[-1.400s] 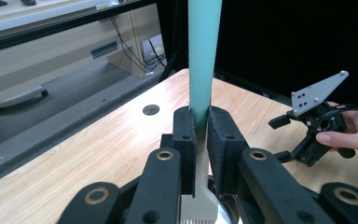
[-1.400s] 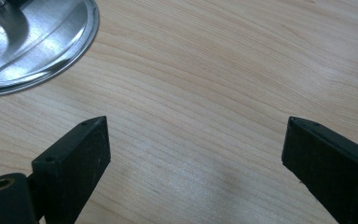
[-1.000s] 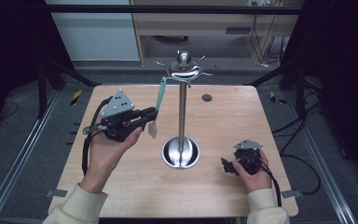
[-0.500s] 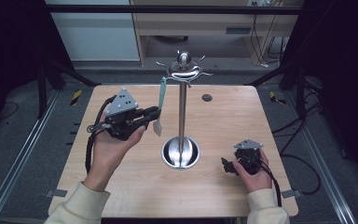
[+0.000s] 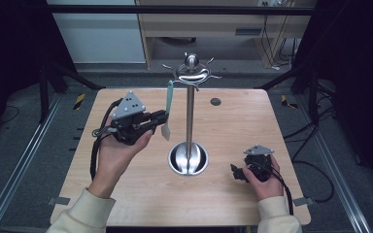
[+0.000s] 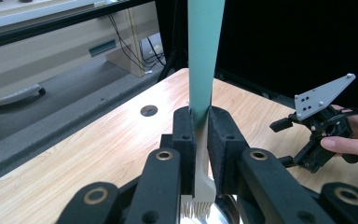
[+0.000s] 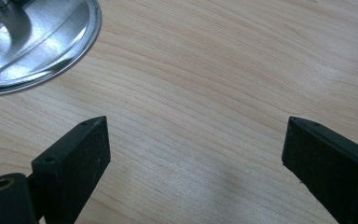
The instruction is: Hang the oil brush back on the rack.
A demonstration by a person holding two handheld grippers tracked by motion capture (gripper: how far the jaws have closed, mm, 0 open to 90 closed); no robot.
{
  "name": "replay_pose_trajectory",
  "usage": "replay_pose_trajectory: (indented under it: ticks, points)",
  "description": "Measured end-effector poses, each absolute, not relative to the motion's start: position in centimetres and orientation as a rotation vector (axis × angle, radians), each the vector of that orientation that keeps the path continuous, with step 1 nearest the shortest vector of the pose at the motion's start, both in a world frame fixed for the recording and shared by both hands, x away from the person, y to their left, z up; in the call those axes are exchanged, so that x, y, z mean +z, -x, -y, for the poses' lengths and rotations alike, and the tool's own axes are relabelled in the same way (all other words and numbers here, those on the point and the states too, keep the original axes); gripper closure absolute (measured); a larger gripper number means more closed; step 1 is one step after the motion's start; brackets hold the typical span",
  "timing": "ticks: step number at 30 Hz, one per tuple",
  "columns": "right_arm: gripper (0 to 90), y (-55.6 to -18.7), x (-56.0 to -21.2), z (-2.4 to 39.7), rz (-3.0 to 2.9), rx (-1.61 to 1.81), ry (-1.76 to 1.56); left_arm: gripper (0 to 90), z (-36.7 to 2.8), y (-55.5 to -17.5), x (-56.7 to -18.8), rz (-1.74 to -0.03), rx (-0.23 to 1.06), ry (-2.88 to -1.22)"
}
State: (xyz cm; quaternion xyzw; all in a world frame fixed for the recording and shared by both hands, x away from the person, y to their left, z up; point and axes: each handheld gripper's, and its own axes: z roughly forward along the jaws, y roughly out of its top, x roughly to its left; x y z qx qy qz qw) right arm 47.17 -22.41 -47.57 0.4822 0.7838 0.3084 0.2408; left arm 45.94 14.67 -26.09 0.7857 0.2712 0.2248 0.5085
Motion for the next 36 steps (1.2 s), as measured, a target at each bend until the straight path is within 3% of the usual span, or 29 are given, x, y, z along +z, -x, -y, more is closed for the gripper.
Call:
replay_pose_trajectory:
  ticks: [8,17,26,36]
  points:
    - [8.3,-47.2,-47.6,22.4,-2.147,0.842,-1.319,80.8,-14.9,-45.9,-26.0,-0.658,0.542,-1.901]
    - [8.3,-47.2,-47.6,22.4,-2.144,0.842,-1.326,72.7,-15.3,-45.1,-25.5,-0.667,0.577,-1.896]
    - [8.3,-47.2,-47.6,22.4,-2.141,0.848,-1.327,52.0,-16.2,-43.6,-25.3,-0.666,0.625,-1.885]
    - [8.3,-47.2,-47.6,22.4,-2.141,0.843,-1.324,20.3,-16.1,-42.0,-26.0,-0.659,0.601,-1.878]
